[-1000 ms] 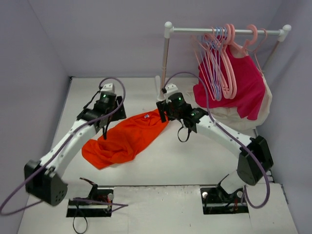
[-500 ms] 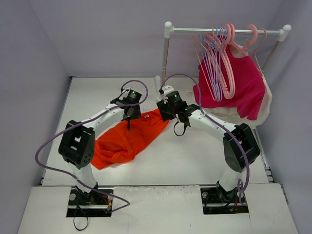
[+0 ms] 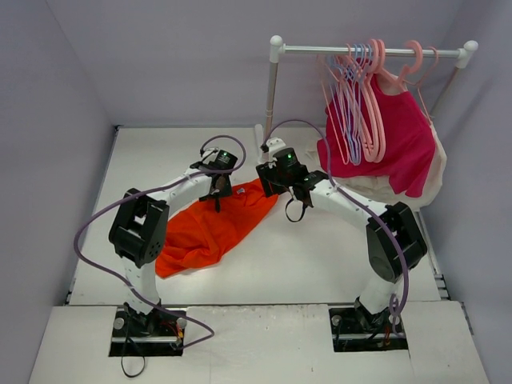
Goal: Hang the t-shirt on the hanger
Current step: Flatten out the T-shirt at the center of the board.
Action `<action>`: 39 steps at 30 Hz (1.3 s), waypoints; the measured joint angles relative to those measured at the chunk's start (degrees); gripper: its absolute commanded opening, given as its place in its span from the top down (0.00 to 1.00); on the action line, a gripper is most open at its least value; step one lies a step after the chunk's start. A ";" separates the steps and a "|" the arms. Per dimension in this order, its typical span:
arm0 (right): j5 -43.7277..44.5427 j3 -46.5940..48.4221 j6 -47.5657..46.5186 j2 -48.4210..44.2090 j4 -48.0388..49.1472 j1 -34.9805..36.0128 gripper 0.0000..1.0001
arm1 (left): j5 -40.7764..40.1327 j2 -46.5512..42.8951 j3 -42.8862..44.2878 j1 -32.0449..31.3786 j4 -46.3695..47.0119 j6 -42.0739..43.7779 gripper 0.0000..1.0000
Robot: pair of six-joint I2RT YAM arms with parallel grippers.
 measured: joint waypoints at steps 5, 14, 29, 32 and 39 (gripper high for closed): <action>-0.27 0.00 -0.08 0.03 0.53 0.02 0.41 | -0.80 1.01 -0.04 0.00 -0.03 -0.86 0.55; -2.17 1.05 -1.26 3.54 2.05 0.02 0.40 | -2.06 1.15 -2.64 0.00 -0.01 -2.44 0.82; -0.61 6.85 -2.90 13.51 4.12 0.94 0.37 | -3.93 -5.71 -5.03 -0.10 0.44 -0.92 1.00; 1.08 7.82 -2.83 15.08 5.13 1.27 0.48 | -3.95 -7.06 -6.04 -0.17 0.62 -0.66 1.00; 4.00 8.10 -2.35 18.42 7.55 1.64 1.00 | -4.21 -11.82 -9.42 -0.17 0.84 -0.04 1.00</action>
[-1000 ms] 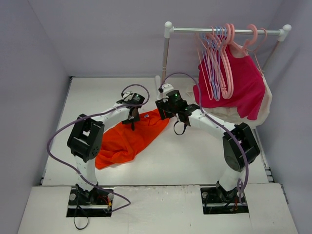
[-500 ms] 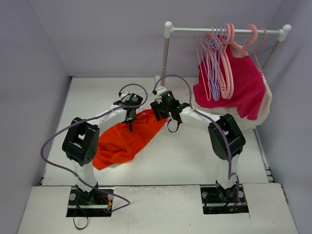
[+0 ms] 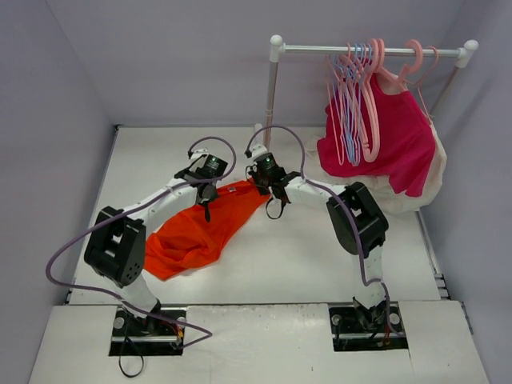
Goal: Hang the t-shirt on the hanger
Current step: Flatten out the T-shirt at the center of the board.
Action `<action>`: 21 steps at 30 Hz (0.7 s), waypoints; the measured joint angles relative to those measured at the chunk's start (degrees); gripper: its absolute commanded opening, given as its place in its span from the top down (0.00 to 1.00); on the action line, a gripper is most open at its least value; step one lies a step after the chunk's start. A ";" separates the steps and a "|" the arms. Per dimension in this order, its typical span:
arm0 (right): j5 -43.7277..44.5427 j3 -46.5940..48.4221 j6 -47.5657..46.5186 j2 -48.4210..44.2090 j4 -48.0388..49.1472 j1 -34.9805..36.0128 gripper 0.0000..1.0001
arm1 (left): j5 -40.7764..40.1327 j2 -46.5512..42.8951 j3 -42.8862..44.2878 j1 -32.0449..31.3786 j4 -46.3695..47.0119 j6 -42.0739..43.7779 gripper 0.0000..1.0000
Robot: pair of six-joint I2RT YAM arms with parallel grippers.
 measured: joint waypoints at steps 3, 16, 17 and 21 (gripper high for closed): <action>0.54 0.20 0.41 0.20 0.58 0.09 1.00 | -0.16 -2.49 -0.43 -0.05 -0.02 1.24 1.00; 1.11 17.69 -5.12 -16.50 -2.61 3.63 1.00 | -5.98 -16.25 24.03 -0.33 -1.70 19.89 1.00; 0.70 20.47 -5.45 -18.18 -2.64 4.03 1.00 | -6.10 -16.90 28.07 -0.33 -1.08 21.81 1.00; -0.76 29.06 -7.35 -25.38 -2.02 7.31 1.00 | -5.78 -20.81 40.32 -0.42 0.87 28.05 1.00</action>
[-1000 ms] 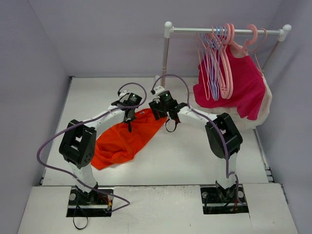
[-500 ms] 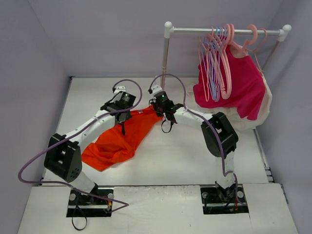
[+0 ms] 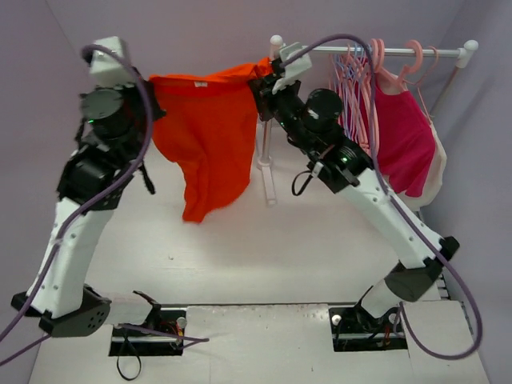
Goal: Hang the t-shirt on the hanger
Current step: Flatten out the T-shirt at the center of the board.
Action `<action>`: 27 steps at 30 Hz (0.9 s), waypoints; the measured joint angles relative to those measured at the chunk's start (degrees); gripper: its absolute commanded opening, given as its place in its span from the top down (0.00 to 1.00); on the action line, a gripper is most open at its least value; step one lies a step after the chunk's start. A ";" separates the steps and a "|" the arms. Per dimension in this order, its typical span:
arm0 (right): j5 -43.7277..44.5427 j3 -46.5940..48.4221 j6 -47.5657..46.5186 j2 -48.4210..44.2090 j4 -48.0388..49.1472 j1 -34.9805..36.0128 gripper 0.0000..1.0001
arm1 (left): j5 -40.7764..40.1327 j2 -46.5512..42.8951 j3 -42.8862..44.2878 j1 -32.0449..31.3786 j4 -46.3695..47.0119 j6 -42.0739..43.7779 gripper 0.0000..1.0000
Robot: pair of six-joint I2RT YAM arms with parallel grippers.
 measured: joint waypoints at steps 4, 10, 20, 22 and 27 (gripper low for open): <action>-1.31 2.29 -2.06 -5.32 1.10 4.57 0.99 | 1.64 -4.19 5.03 -0.30 1.22 3.99 1.00; -1.88 -6.51 -1.31 -8.25 1.48 5.72 1.00 | 5.55 -11.42 -5.62 -0.39 2.34 3.23 1.00; 0.01 -38.36 8.70 -9.18 -2.37 7.54 1.00 | 8.42 -19.85 -49.81 -2.60 2.13 -14.19 1.00; 0.74 -42.75 10.31 -8.82 -2.50 7.66 1.00 | 8.23 -19.11 -57.56 -2.88 2.13 -16.80 1.00; 2.12 -46.83 12.92 -3.41 -0.66 6.88 1.00 | 6.03 -17.37 -68.37 -2.88 5.58 -21.91 1.00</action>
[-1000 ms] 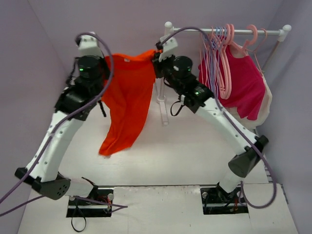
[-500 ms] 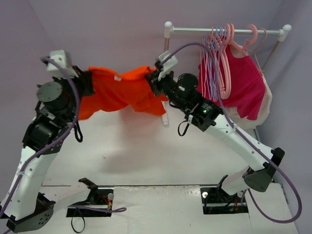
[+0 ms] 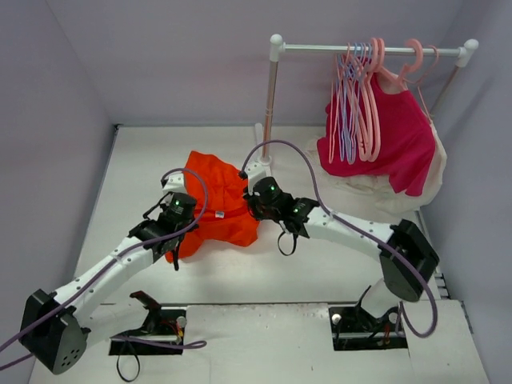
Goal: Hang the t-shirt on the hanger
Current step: Flatten out the T-shirt at the center of the board, then pick up the hanger from the clothesline.
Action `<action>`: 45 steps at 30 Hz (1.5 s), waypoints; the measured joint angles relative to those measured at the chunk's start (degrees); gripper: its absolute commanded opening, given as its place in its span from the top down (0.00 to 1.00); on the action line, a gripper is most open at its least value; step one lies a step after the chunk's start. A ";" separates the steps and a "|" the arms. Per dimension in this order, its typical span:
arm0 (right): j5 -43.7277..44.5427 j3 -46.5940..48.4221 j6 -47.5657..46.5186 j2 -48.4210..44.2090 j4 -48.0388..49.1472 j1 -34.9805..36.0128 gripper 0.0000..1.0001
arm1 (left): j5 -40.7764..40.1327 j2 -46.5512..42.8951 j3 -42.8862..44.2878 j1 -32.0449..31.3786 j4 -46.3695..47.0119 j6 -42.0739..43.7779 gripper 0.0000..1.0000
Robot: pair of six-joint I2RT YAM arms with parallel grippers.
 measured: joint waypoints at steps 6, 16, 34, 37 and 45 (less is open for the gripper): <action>0.73 -0.60 4.15 8.52 2.38 -3.56 0.66 | -2.28 3.67 -3.14 0.05 6.09 -3.22 0.94; 2.65 6.16 2.65 7.75 -2.05 -4.82 0.27 | 1.88 10.60 6.81 0.11 6.51 0.62 0.32; 18.55 36.20 -6.09 -7.27 -16.01 -18.34 0.42 | 4.92 -1.86 30.28 0.11 -19.25 5.67 0.28; 17.93 35.94 -5.57 -7.15 -17.62 -21.08 0.49 | 6.32 -4.22 29.67 0.11 -21.86 5.69 0.28; 13.92 31.88 -0.48 -6.76 -20.52 -27.35 0.59 | 9.33 -7.95 26.94 0.11 -25.66 5.73 0.28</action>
